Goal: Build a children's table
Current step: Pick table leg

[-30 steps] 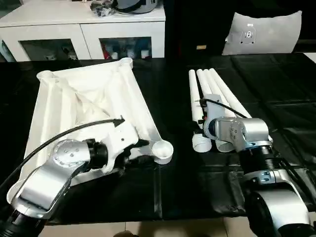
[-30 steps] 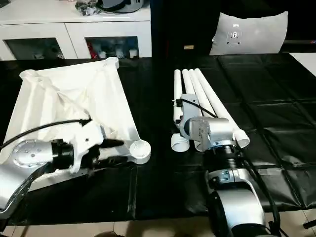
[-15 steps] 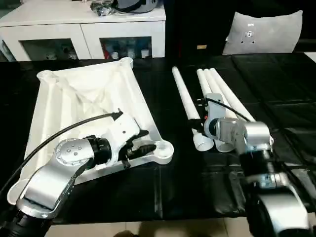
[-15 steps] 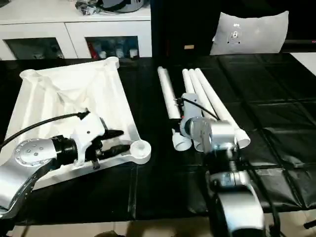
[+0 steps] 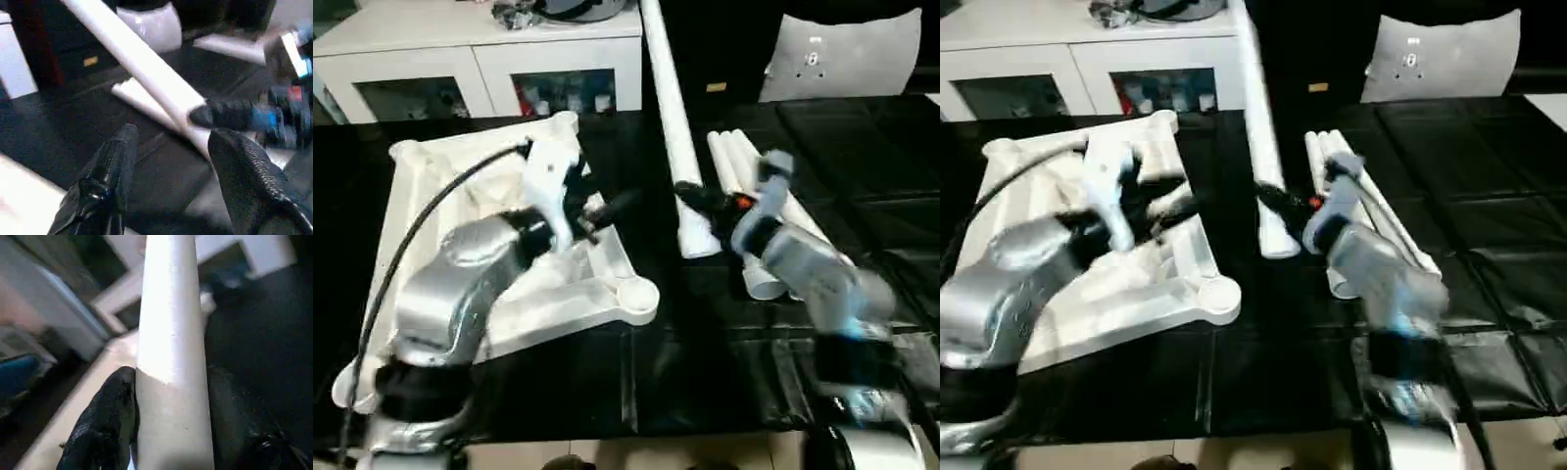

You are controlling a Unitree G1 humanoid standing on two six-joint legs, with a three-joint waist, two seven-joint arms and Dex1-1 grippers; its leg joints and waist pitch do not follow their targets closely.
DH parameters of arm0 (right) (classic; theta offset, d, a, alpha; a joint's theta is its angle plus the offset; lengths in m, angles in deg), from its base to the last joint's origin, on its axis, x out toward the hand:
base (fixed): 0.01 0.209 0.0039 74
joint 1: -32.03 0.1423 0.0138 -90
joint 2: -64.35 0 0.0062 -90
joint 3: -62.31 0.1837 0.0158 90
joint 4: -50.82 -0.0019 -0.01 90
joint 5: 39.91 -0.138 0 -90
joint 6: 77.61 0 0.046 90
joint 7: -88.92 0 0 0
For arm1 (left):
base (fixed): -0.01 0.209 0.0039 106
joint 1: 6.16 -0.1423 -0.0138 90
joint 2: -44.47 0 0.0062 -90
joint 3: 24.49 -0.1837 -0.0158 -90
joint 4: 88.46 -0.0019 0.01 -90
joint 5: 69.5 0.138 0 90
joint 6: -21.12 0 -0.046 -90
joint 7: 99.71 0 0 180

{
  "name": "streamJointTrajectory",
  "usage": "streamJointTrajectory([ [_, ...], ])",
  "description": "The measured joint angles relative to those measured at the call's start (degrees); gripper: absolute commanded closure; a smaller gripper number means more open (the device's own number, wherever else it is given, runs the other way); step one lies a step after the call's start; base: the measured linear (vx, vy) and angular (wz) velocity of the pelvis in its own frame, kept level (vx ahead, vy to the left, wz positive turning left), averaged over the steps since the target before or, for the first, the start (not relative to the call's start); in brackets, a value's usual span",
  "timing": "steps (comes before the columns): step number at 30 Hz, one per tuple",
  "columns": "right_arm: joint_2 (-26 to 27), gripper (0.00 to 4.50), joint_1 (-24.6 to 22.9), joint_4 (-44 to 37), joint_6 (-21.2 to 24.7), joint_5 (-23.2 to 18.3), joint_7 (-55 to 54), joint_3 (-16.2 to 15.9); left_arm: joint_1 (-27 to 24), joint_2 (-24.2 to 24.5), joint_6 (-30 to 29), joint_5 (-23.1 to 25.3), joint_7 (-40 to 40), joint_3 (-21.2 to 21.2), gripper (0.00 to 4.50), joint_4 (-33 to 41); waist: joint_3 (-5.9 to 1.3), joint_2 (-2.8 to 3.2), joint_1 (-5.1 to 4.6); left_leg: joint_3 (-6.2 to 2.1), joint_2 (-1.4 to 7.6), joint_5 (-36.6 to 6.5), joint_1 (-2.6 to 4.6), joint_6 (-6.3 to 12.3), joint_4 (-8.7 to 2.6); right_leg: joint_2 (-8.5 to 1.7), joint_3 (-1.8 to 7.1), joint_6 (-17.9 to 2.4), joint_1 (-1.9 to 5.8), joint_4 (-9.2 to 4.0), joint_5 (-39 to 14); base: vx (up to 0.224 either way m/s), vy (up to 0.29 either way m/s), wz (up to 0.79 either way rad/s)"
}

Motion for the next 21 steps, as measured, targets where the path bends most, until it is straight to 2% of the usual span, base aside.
streamJointTrajectory([
  [2, -0.11, 2.64, -1.91, -0.85, 0.26, -2.83, 2.52, 1.53, 0.46, -2.69, -1.41, -2.15, -1.09, 1.56, 1.52, -0.55, 0.02, 0.03, 0.21, 0.00, 0.00, 0.02, -0.04, 0.04, 0.04, 0.00, -0.01, 0.00, -0.01, -0.01, 0.00, 0.000, 0.000, 0.00],
  [4, -0.15, 2.64, -4.03, -3.47, 1.93, -6.02, 5.68, 3.14, 2.42, -6.76, -3.62, -6.37, -2.71, 4.62, 1.30, -1.89, 0.10, 0.19, 0.66, -0.01, 0.00, 0.05, -0.08, 0.09, 0.10, -0.01, -0.02, -0.03, -0.02, -0.01, 0.04, 0.000, 0.000, 0.00],
  [6, -0.32, 2.64, -4.92, -5.28, 3.03, -7.92, 8.01, 3.39, 4.27, -8.79, -5.36, -9.49, -3.92, 6.71, 1.13, -2.11, 0.07, 0.33, 0.70, -0.01, 0.00, 0.07, -0.07, 0.11, 0.11, -0.01, -0.02, -0.05, -0.01, -0.01, 0.07, 0.000, 0.000, 0.00],
  [7, -0.99, 2.64, -6.58, -7.55, 3.57, -9.78, 10.26, 3.21, 5.86, -11.34, -7.05, -12.89, -5.18, 9.01, 1.13, -2.30, 0.02, 0.42, 0.93, -0.02, 0.00, 0.08, -0.08, 0.13, 0.11, -0.01, -0.03, -0.05, 0.00, -0.03, 0.07, 0.000, 0.000, 0.00],
  [9, -1.45, 2.64, -8.61, -9.69, 4.06, -11.59, 13.01, 1.97, 7.41, -12.92, -8.31, -17.01, -6.27, 11.12, 1.11, -2.25, -0.18, 0.85, 1.09, -0.04, 0.00, 0.08, -0.11, 0.14, 0.11, -0.01, -0.05, -0.05, 0.01, -0.10, 0.07, 0.000, 0.000, 0.00],
  [12, -2.86, 2.64, -10.52, -11.42, 4.10, -13.24, 15.12, 1.04, 7.78, -15.36, -10.49, -20.65, -7.37, 12.38, 1.11, -2.38, -0.35, 1.65, 1.15, -0.05, -0.03, 0.08, -0.49, 0.23, 0.12, -0.04, -0.07, 0.02, 0.02, -0.21, 0.12, 0.000, 0.000, 0.00],
  [18, -4.37, 2.64, -11.09, -13.32, 5.06, -14.06, 15.53, 1.17, 8.25, -16.80, -13.11, -24.24, -7.29, 12.84, 1.11, -2.25, -0.48, 2.07, 1.04, -0.23, -0.02, 0.11, -0.57, 0.26, 0.12, -0.03, -0.28, 0.15, -0.02, -0.43, 0.19, 0.000, 0.000, 0.00],
  [21, -5.22, 2.64, -11.78, -14.05, 4.59, -13.05, 15.54, -0.10, 8.26, -17.10, -14.42, -25.77, -8.34, 13.07, 0.88, -2.26, -0.49, 2.24, 0.95, -0.29, -0.02, 0.14, -0.62, 0.42, 0.12, -0.04, -0.37, 0.18, -0.03, -0.60, 0.23, 0.000, 0.000, 0.00],
])
